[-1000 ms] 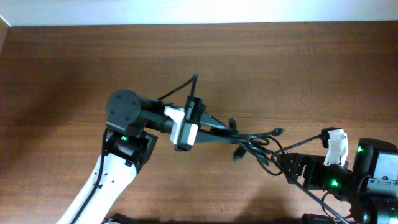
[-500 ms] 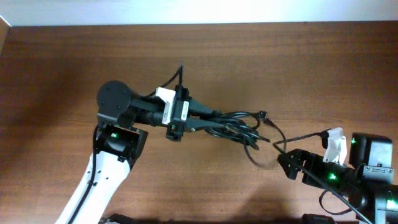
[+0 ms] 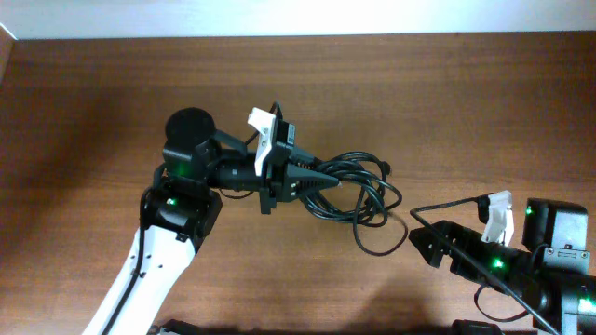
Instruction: Untangle cables
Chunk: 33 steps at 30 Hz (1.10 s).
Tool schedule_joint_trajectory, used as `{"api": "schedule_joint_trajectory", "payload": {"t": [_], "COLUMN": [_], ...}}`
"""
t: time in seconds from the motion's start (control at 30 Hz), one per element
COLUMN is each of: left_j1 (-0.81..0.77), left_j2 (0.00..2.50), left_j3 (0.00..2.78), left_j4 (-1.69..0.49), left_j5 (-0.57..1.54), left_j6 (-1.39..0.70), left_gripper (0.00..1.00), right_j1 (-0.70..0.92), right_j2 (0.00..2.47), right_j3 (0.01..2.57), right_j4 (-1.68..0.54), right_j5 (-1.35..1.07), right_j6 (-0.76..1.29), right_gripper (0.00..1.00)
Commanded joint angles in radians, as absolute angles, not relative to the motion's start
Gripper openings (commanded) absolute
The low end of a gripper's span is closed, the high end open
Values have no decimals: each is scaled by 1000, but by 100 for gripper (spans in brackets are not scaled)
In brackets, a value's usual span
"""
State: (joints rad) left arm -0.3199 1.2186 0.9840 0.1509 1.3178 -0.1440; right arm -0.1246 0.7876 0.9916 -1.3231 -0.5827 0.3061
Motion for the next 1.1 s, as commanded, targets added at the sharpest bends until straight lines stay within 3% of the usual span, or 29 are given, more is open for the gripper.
{"api": "schedule_joint_trajectory", "payload": {"t": [0.0,0.13,0.37,0.5,0.67,0.8,0.93,1.07], "left_j1": [-316,-316,-316,-316,-328,-416,-535,-592], "left_j2": [1214,1213,1214,1214,1213,1213,1213,1214], "left_j3": [992,992,991,991,991,991,991,991], "left_j4": [54,-66,-230,-261,-268,-208,-89,-60], "left_j5": [1314,1499,1496,1366,1338,1338,1336,1182], "left_j6": [-17,437,806,794,609,436,404,404], "left_gripper": [0,0,0,0,0,0,0,0], "right_j1": [-125,-125,-125,-125,-125,-125,-125,-125], "right_j2": [787,787,786,786,786,786,786,786], "right_j3": [992,992,994,994,993,993,993,993], "right_j4": [-1316,-1285,-1215,-1215,-1214,-1166,-1148,-1147], "right_j5": [-602,-617,-912,-1039,-1178,-1179,-1178,-1208], "right_j6": [282,163,-119,-271,-553,-572,-572,-572], "right_gripper": [99,99,99,99,99,99,99,97]}}
